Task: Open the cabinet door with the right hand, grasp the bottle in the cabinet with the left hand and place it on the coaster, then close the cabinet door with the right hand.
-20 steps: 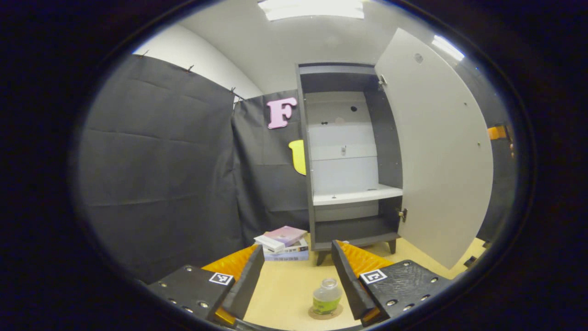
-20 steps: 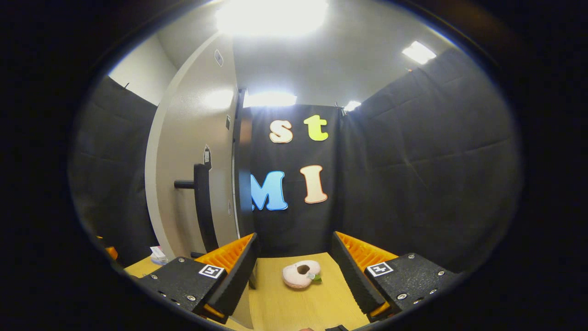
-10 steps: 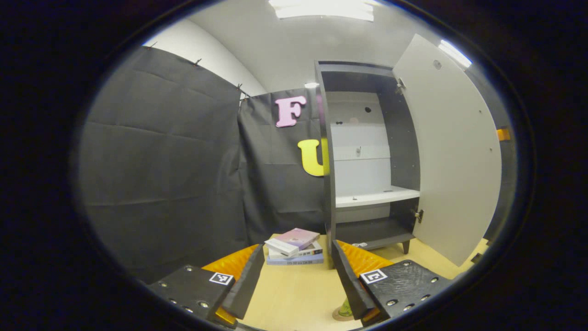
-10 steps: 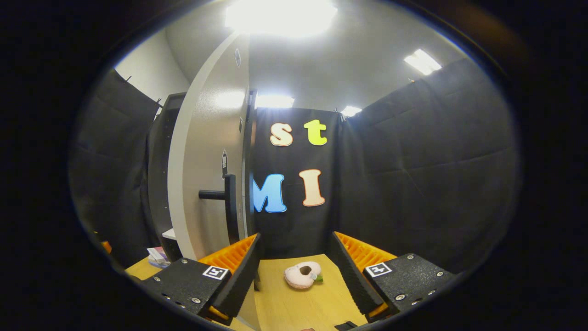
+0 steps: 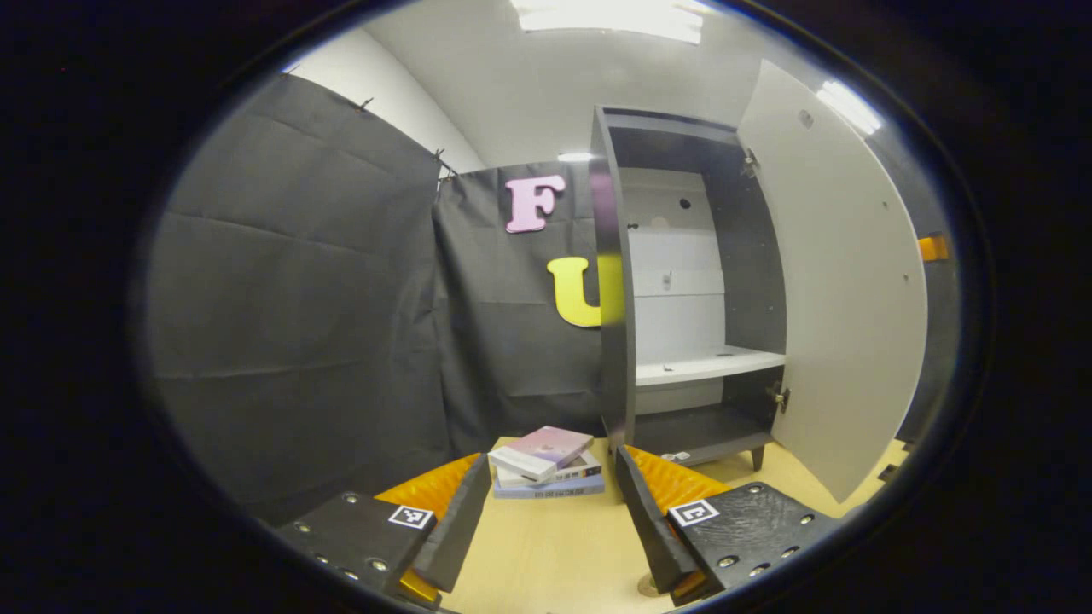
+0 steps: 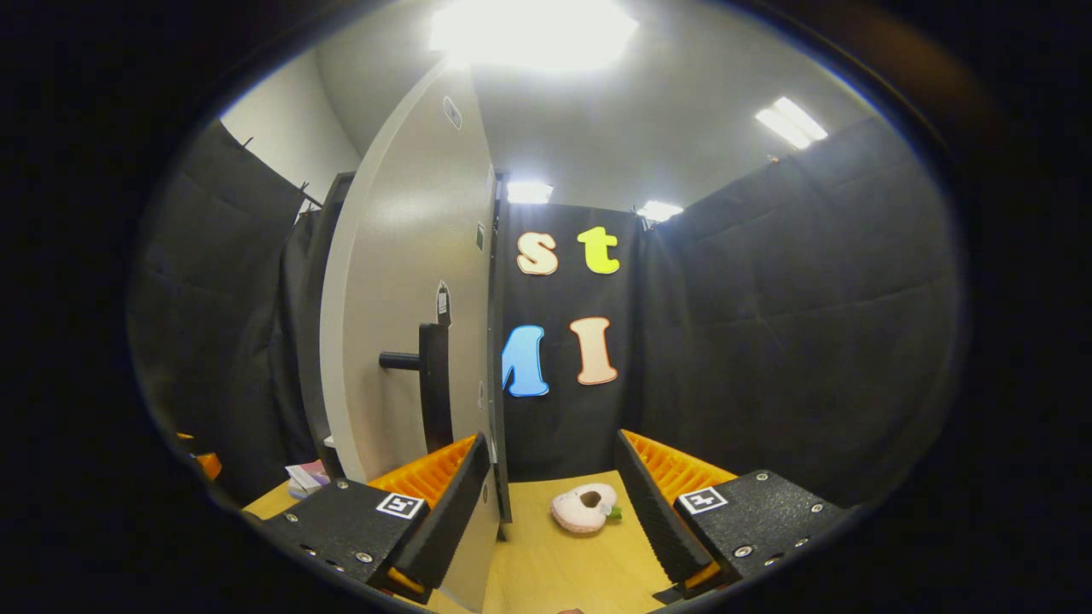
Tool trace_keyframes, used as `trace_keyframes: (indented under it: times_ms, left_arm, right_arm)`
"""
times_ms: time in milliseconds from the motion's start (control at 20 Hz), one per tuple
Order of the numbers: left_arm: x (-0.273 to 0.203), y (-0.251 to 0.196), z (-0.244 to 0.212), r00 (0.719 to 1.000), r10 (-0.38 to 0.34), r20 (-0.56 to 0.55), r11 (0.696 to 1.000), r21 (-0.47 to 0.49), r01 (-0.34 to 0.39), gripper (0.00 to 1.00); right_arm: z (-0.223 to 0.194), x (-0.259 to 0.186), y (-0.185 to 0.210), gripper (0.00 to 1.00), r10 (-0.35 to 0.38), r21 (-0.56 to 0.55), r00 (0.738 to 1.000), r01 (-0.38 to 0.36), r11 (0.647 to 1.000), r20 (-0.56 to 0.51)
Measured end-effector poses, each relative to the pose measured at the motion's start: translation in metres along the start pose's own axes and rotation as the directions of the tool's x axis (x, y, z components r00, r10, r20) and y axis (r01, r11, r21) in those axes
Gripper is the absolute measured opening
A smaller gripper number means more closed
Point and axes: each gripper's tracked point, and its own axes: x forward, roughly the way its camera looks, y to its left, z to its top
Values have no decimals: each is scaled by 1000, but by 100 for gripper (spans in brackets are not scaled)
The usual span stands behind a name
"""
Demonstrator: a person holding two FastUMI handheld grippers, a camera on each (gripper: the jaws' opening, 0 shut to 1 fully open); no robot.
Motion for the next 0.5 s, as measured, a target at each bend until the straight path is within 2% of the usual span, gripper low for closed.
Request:
trace_keyframes:
  times_ms: [500]
  left_arm:
    - [21,41,-5,1000,-14,9,1000,0,14,84]
  right_arm:
    - [-1,-2,73,92,49,-1,999,-49,999,12]
